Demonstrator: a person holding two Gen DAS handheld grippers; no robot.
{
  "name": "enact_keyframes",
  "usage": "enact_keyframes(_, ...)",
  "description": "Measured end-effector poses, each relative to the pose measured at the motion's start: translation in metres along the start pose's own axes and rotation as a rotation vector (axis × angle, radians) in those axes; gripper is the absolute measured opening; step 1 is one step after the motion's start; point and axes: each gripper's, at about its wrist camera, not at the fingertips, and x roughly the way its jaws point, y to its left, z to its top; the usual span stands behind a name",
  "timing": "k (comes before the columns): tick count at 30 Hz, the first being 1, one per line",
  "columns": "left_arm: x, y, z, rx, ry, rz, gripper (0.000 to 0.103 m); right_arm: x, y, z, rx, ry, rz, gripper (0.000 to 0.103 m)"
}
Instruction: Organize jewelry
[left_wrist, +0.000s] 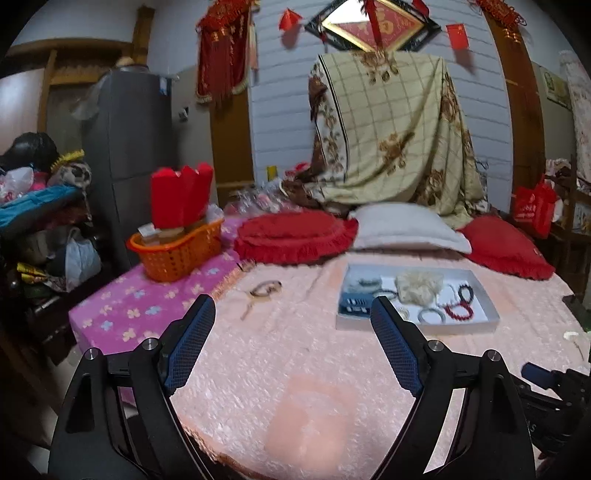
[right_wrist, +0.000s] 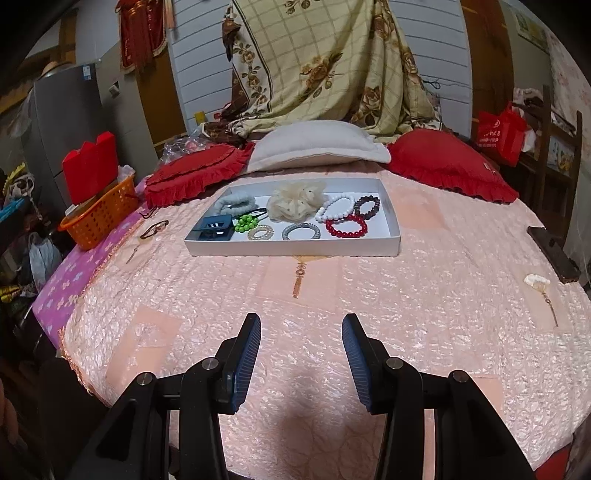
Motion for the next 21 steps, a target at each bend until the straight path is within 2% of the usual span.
enact_keyframes(5,0.009,-0.008,-0.006,0.015,0.077,-0.055,0.086,0.003,0.001,-0.002,0.006,0.012,-0.001,0.044)
enact_keyframes(9,0.020,-0.017,-0.015,0.012,0.184,-0.124,0.086,0.003,0.003,-0.004,0.001,0.013,-0.007,0.044)
enact_keyframes(15,0.030,-0.029,-0.027,0.032,0.274,-0.137,0.086,0.005,0.008,-0.010,-0.040,0.010,-0.046,0.044)
enact_keyframes(21,0.037,-0.033,-0.034,0.032,0.333,-0.139,0.086,0.013,0.000,-0.012,0.002,0.048,-0.047,0.044)
